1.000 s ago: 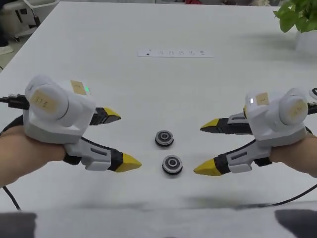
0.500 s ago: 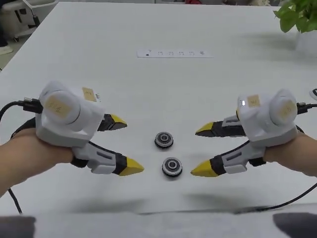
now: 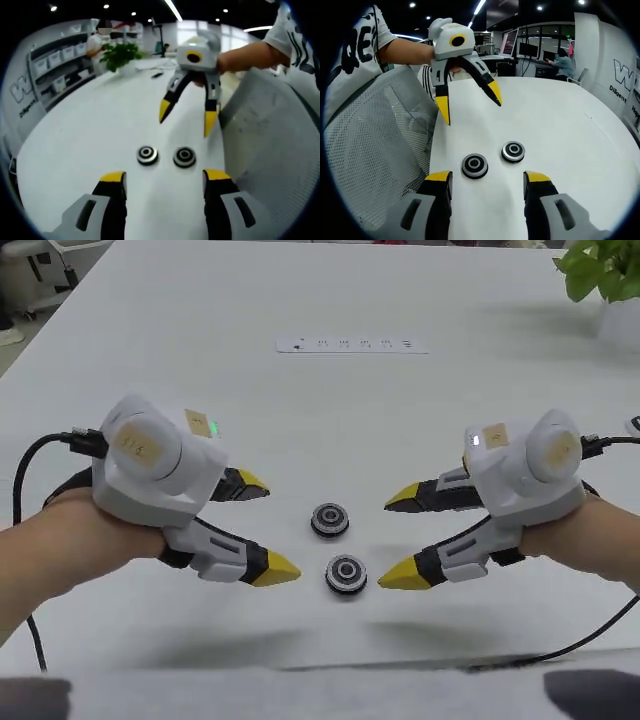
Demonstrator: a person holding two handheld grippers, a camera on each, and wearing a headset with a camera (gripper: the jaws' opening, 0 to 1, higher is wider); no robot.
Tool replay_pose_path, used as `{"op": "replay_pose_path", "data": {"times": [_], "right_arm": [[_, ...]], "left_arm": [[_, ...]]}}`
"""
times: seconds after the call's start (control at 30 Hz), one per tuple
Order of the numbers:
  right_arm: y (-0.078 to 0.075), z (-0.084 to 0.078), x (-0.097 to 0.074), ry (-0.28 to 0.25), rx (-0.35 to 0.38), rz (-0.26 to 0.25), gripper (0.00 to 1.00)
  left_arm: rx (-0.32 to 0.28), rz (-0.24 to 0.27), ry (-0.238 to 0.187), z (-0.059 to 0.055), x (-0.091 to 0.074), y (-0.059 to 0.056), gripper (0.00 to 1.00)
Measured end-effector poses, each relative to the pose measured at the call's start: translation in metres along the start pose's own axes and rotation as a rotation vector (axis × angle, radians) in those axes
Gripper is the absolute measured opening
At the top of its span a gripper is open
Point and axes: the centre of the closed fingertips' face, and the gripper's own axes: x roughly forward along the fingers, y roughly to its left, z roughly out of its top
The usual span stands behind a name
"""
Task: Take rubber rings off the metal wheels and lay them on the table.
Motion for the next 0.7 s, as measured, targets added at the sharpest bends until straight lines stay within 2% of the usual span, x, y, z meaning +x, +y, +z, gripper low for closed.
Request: {"op": "replay_pose_path", "data": {"times": [0.23,0.37,0.7], "right_arm": [[-0.001,0.0,0.003,0.007,-0.008,0.01,0.52],[-0.002,0.0,0.005,0.013,-0.009,0.014,0.51],[0.0,-0.001,0.009,0.018,-0.016,0.032,0.48]], "left_arm": [[0.01,-0.023,0.013,0.001,0.007,-0.002,0.6],[0.02,-0.042,0.015,0.005,0.012,-0.005,0.58],[0.034,-0.082,0.032,0.005,0.023,-0.013,0.53]]}}
